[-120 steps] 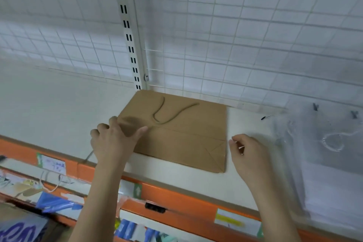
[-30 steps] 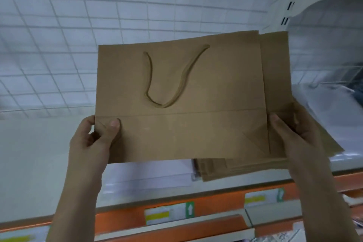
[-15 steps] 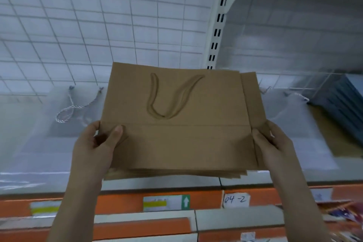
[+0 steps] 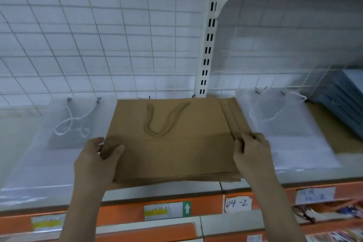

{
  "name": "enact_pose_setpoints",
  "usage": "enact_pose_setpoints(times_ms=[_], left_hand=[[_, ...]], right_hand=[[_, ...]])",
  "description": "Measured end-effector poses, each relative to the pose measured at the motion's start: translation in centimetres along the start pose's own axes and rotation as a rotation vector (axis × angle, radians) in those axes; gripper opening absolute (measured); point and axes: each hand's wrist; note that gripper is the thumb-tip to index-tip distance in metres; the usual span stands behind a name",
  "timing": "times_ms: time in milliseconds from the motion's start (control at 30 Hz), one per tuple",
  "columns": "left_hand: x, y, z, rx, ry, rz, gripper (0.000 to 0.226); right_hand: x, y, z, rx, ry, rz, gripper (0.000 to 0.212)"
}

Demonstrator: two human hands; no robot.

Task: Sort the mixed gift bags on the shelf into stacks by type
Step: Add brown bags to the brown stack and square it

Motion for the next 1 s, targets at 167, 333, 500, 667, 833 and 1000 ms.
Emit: enact_pose_setpoints(times_ms=[167,333,500,667,833,1000], left_hand=[[-0.5,1.8,0.4,0.030,0.123,-0.161,0.043],[-0.6,2.7,1.1,0.062,0.213,-0.325,0.036],[-0.5,1.4,1.5,0.240,0.255,-0.345,0.064],[0.6,-0.9,1.5,0.511,0.169,-0.544,0.119],[0.0,-0.8,0.9,0.575,0.188,-0.621,0.131],[-0.5,-0.1,0.7,0.629,0.229,-0.705,0.132]], right_hand=[[-0.7,-0.5,0.7,-0.013,-0.010,-0.022,0.029],[-1.1,-0.5,0.7,-0.031,0.028,-0.051,0.029],[-0.9,-0.7,0.6,-0.043,-0.031,-0.128,0.027],[-0.2,-0.6,1.0,0.111,-0.115,-0.202,0.038],[-0.1,-1.7,2.0,0.483,-0.140,-0.113,0.121],[-0.5,-1.2,1.8,0.610,-0.062,0.078,0.145]])
Point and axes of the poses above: each hand's wrist, its own z-axis away from the middle knuckle, its own y-axis out of the palm, x = y × z
